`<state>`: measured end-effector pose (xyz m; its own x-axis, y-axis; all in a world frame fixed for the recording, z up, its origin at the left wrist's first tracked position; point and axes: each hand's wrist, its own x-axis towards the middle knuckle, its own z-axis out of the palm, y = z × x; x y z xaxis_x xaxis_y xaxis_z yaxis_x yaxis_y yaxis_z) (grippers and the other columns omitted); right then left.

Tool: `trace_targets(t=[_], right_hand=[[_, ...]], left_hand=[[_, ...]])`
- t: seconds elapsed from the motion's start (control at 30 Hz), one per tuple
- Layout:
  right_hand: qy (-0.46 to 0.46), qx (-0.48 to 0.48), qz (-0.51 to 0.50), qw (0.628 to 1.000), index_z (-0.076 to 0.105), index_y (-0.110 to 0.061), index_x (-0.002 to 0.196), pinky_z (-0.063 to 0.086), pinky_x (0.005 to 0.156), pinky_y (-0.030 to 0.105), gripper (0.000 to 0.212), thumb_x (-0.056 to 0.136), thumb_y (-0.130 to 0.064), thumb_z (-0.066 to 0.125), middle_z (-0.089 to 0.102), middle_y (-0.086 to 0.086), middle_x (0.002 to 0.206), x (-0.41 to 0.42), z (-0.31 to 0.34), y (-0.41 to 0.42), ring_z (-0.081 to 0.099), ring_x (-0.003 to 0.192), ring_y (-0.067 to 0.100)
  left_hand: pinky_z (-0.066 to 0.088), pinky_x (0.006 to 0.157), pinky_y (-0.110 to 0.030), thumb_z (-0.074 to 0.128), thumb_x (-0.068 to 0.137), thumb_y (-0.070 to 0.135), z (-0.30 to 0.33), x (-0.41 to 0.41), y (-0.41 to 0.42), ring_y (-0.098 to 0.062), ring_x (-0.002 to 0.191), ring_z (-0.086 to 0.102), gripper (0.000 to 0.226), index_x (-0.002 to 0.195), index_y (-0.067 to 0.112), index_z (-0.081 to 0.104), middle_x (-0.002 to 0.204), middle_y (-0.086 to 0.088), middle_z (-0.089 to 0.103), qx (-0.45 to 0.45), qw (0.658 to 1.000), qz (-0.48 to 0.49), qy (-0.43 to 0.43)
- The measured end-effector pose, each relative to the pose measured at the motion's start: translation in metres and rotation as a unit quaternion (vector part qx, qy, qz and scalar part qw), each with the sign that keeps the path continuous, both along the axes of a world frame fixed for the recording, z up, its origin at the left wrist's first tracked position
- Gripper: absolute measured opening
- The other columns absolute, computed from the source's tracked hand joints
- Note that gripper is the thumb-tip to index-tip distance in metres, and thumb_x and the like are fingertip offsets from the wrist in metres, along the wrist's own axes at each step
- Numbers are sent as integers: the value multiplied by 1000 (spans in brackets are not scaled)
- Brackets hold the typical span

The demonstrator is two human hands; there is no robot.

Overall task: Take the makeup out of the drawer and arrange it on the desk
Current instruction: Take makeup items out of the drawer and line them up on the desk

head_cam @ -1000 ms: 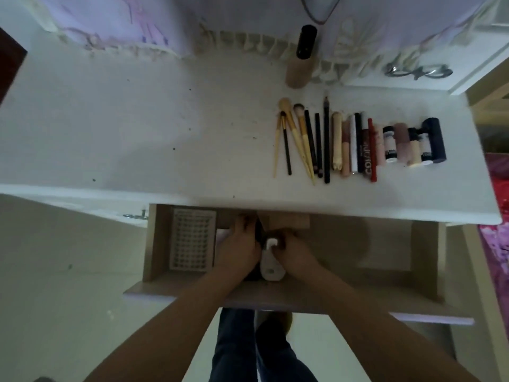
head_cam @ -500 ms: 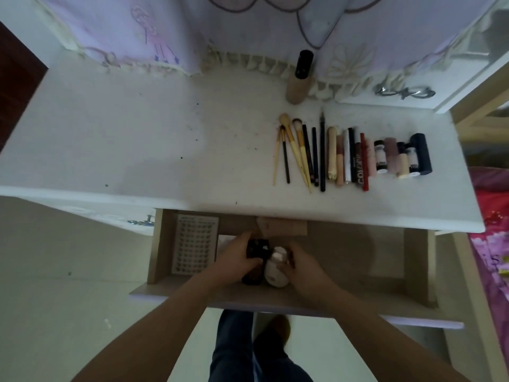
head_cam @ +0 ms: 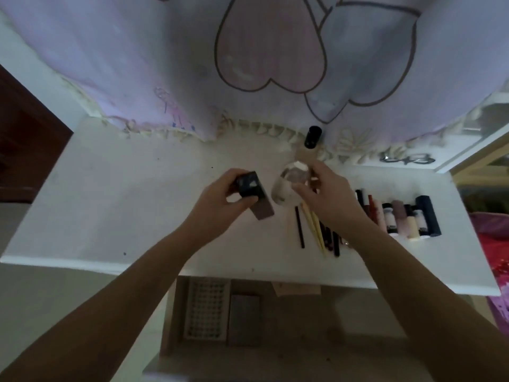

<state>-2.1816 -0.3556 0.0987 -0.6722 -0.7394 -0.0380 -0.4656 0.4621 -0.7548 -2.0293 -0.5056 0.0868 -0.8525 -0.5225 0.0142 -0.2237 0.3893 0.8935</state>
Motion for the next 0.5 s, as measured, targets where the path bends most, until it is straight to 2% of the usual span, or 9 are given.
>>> trace_targets(t=[0.07, 0.17, 0.27, 0.37, 0.43, 0.5], right_hand=[[45, -18, -31, 998, 53, -14, 116, 39, 63, 18, 25, 92, -19, 55, 56, -2, 88, -12, -3, -41, 53, 77, 12], [93, 15, -68, 993, 50, -4, 113, 47, 71, 40, 21, 94, -14, 48, 59, 13, 99, -28, -16, -86, 57, 88, 28], [120, 85, -88, 985, 46, -2, 115, 45, 68, 36, 22, 95, -9, 43, 57, 19, 110, -41, -30, -114, 57, 95, 33], [139, 151, -119, 971, 43, -1, 116, 50, 76, 40, 23, 94, -7, 40, 56, 21, 112, -50, -38, -128, 58, 95, 35], [124, 162, -130, 970, 40, 0, 121, 51, 80, 45, 28, 95, -7, 38, 54, 23, 116, -53, -41, -132, 58, 97, 36], [103, 151, -126, 975, 36, 0, 127, 50, 80, 43, 32, 95, -6, 38, 52, 23, 120, -53, -39, -132, 57, 101, 35]], left_hand=[[39, 75, 1, 68, 82, 9, -2, -38, -27, 9, 88, 56, 31, 105, 26, 54, 96, 16, 59, -12, 999, 32, 17], [39, 75, -8, 65, 84, 10, -17, -83, -55, -6, 96, 55, 34, 116, 12, 55, 102, 6, 58, -42, 997, 65, 29], [38, 79, -17, 63, 86, 11, -31, -113, -74, -9, 95, 52, 34, 119, 9, 54, 104, 1, 56, -56, 996, 69, 18], [38, 67, -13, 61, 86, 15, -35, -136, -84, -12, 90, 53, 32, 117, 10, 53, 97, 4, 55, -54, 996, 74, 6], [35, 63, -10, 60, 85, 17, -36, -147, -85, -11, 86, 52, 34, 118, 11, 52, 95, 6, 54, -64, 995, 81, 1], [38, 68, -17, 60, 85, 17, -36, -151, -85, -13, 88, 53, 37, 120, 11, 50, 97, 5, 54, -63, 994, 84, -7]])
